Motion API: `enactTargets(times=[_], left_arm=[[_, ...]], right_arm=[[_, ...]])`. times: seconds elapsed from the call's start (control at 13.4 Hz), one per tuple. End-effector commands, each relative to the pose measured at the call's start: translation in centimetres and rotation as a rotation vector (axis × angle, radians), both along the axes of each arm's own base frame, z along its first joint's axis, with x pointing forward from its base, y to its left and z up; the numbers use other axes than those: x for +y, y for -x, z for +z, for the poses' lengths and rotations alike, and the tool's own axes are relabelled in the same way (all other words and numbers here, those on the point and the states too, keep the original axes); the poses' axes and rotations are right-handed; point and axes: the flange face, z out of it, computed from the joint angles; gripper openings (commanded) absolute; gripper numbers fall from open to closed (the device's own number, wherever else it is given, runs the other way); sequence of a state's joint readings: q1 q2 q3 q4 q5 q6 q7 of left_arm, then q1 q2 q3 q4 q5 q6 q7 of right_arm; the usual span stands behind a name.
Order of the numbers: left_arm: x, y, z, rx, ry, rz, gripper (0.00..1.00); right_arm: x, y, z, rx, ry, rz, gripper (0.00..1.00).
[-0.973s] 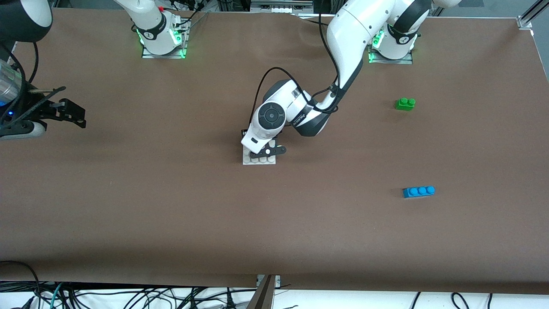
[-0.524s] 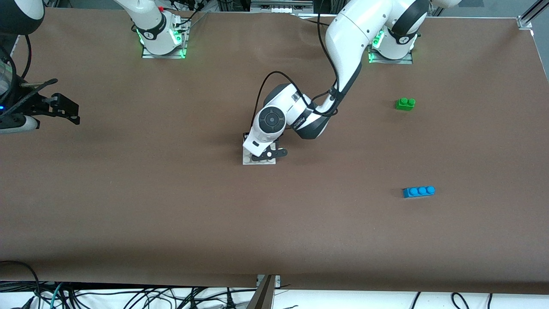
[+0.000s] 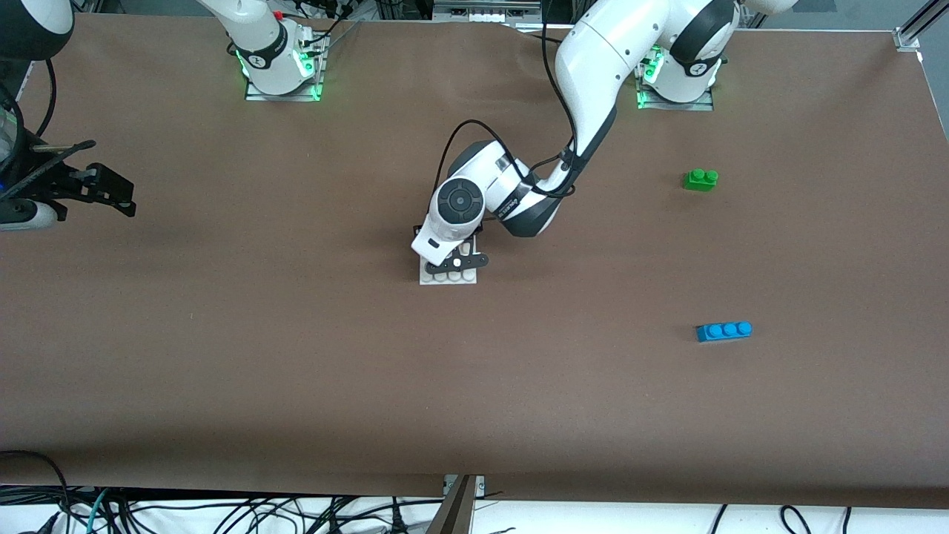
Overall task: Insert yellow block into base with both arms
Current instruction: 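Lower the yellow block onto the white base studs with the left gripper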
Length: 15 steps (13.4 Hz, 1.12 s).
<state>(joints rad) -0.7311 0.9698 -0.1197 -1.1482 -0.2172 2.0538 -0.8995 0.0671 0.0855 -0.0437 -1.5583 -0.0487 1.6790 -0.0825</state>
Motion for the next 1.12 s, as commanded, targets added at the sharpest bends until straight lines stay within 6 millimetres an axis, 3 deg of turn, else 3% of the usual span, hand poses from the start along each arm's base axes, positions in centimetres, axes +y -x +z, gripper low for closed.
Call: enactTargets(times=[0.0,0.3,0.52,0.6,0.67,0.75,1.05], left_arm=[[0.0,-0.8,-1.1,-0.021,-0.010,0.008,0.00],[0.3,-1.1,-1.3,-0.033,-0.008,-0.011,0.00],[-0.4,-0.1,-2.7,-0.033,-0.021,-0.022,0.00],[-0.5,0.0,-2.7,-0.034,-0.022,-0.024,0.18],[-0.4,0.0,-2.8,-0.033,-0.025,-0.026,0.87],[-0.5,0.1,-2.8,-0.033,-0.025,-0.027,1.00],[-0.5,-0.2,-1.4,-0.032,-0.022,-0.005,1.00]], right_arm=[[0.6,0.4,0.5,-0.003,0.009,-0.006,1.00],[0.5,0.3,0.5,-0.005,0.008,0.000,1.00],[0.5,0.3,0.6,-0.007,0.006,0.000,1.00],[0.5,0.3,0.6,-0.007,0.006,-0.001,1.00],[0.4,0.3,0.6,-0.007,0.006,-0.003,1.00],[0.4,0.3,0.6,-0.007,0.006,-0.003,1.00],[0.4,0.3,0.7,-0.010,0.006,-0.003,1.00]])
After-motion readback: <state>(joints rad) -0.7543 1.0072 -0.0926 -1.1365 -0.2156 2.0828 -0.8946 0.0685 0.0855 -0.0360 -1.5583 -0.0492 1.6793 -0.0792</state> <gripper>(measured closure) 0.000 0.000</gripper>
